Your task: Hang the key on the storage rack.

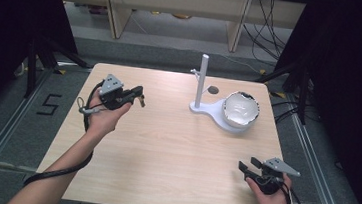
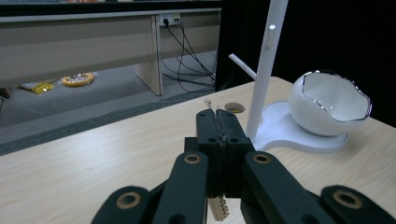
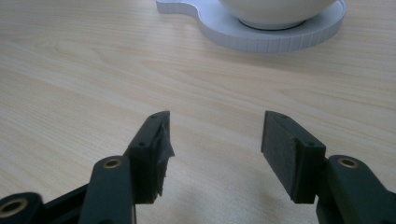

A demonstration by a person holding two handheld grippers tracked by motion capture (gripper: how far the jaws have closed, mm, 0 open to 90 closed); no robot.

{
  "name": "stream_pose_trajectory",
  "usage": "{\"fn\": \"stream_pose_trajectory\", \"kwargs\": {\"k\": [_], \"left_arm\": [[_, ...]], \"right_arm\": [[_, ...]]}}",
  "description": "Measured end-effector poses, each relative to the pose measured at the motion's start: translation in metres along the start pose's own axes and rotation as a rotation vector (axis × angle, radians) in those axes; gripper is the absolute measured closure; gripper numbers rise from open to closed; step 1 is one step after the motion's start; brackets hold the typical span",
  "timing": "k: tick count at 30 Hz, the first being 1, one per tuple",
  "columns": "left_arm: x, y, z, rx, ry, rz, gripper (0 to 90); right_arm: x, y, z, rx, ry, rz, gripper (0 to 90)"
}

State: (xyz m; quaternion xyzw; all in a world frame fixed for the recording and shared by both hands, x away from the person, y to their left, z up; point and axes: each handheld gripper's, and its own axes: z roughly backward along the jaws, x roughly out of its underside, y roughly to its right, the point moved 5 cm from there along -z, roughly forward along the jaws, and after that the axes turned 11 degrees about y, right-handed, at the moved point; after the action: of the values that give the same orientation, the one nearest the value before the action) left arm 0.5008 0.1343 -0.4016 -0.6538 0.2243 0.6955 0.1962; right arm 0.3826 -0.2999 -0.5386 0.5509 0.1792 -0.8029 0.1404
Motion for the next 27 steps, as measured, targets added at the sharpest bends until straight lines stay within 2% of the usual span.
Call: {"fn": "stream_pose_trajectory", "kwargs": {"k": [1, 2, 3, 5, 6, 7, 10, 11, 16, 19, 23, 24, 25, 27], "left_arm": [[-0.002, 0.003, -0.006, -0.001, 0.010, -0.003, 89.1], [-0.002, 0.003, -0.006, -0.001, 0.010, -0.003, 89.1], [-0.005, 0.005, -0.013, 0.000, 0.018, -0.005, 89.1], [-0.006, 0.006, -0.017, 0.001, 0.024, -0.002, 89.1], [-0.008, 0.009, -0.023, 0.003, 0.031, 0.004, 89.1], [-0.009, 0.010, -0.026, 0.004, 0.031, 0.003, 89.1], [-0.011, 0.013, -0.032, 0.013, 0.030, -0.002, 89.1], [-0.012, 0.015, -0.035, 0.014, 0.030, -0.002, 89.1], [-0.019, 0.019, -0.049, 0.013, 0.042, -0.011, 89.1], [-0.021, 0.022, -0.058, 0.012, 0.048, -0.011, 89.1], [-0.023, 0.025, -0.065, 0.017, 0.047, -0.017, 89.1], [-0.024, 0.027, -0.068, 0.017, 0.049, -0.019, 89.1], [-0.026, 0.028, -0.072, 0.018, 0.053, -0.022, 89.1], [-0.028, 0.030, -0.077, 0.023, 0.056, -0.016, 89.1]], "right_arm": [[0.000, 0.000, -0.001, -0.004, 0.013, 0.007, 43.4], [0.000, 0.000, -0.001, -0.004, 0.013, 0.007, 43.4], [0.000, 0.001, 0.000, 0.009, 0.001, 0.016, 43.4], [0.000, -0.003, 0.001, 0.017, -0.014, -0.030, 43.5], [0.001, -0.002, 0.001, 0.018, -0.015, -0.018, 43.5], [0.000, 0.001, 0.000, 0.016, -0.001, 0.021, 43.5], [0.000, 0.001, 0.000, 0.016, 0.000, 0.018, 43.6], [0.001, -0.003, 0.001, 0.018, -0.018, -0.031, 43.6], [0.000, -0.002, 0.000, 0.011, 0.007, -0.032, 43.7], [0.001, -0.001, 0.000, 0.016, -0.005, -0.020, 43.7], [0.001, -0.002, 0.001, 0.017, -0.012, -0.027, 43.7], [0.001, -0.001, 0.000, 0.020, -0.005, -0.009, 43.7], [0.001, -0.003, 0.001, 0.014, -0.013, -0.033, 43.8], [0.001, -0.002, 0.000, 0.013, -0.013, -0.017, 43.7]]}}
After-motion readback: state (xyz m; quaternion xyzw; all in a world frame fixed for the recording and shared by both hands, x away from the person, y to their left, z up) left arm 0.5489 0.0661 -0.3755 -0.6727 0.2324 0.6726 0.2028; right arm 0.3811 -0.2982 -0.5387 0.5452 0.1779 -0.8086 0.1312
